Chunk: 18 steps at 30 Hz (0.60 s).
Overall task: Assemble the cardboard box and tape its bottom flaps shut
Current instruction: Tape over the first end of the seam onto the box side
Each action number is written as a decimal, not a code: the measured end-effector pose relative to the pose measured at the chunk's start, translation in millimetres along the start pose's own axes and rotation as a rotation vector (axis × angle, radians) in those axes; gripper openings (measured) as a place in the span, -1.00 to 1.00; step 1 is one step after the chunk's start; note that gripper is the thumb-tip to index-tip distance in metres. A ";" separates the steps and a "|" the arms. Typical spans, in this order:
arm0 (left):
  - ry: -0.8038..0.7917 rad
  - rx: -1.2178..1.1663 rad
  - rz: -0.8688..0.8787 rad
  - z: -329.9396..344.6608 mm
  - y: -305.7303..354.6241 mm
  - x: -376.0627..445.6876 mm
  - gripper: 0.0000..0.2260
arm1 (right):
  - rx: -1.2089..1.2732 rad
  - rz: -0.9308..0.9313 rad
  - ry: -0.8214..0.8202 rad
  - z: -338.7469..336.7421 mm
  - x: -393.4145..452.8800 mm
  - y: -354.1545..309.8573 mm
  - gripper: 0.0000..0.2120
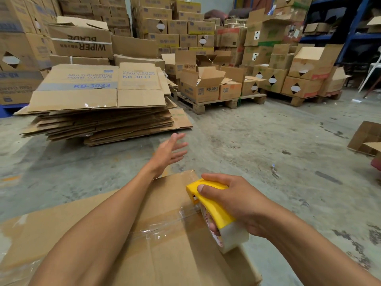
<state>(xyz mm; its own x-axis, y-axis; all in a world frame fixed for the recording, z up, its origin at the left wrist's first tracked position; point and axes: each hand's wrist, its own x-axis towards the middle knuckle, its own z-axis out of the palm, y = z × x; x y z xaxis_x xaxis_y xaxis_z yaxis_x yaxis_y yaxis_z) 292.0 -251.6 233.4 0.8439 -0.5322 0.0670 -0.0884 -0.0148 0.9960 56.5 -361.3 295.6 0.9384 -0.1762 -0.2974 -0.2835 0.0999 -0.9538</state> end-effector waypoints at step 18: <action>-0.426 0.735 0.169 18.1 -12.9 -68.5 -0.51 | -0.091 0.041 -0.039 16.1 -1.9 -4.7 -0.80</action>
<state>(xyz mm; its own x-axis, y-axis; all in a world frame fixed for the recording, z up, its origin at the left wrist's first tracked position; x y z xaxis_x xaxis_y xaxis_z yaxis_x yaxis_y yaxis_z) 225.7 -230.3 214.8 0.5314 -0.8463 0.0366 -0.6388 -0.3719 0.6735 59.3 -345.6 301.3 0.9322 -0.1351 -0.3357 -0.3366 0.0169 -0.9415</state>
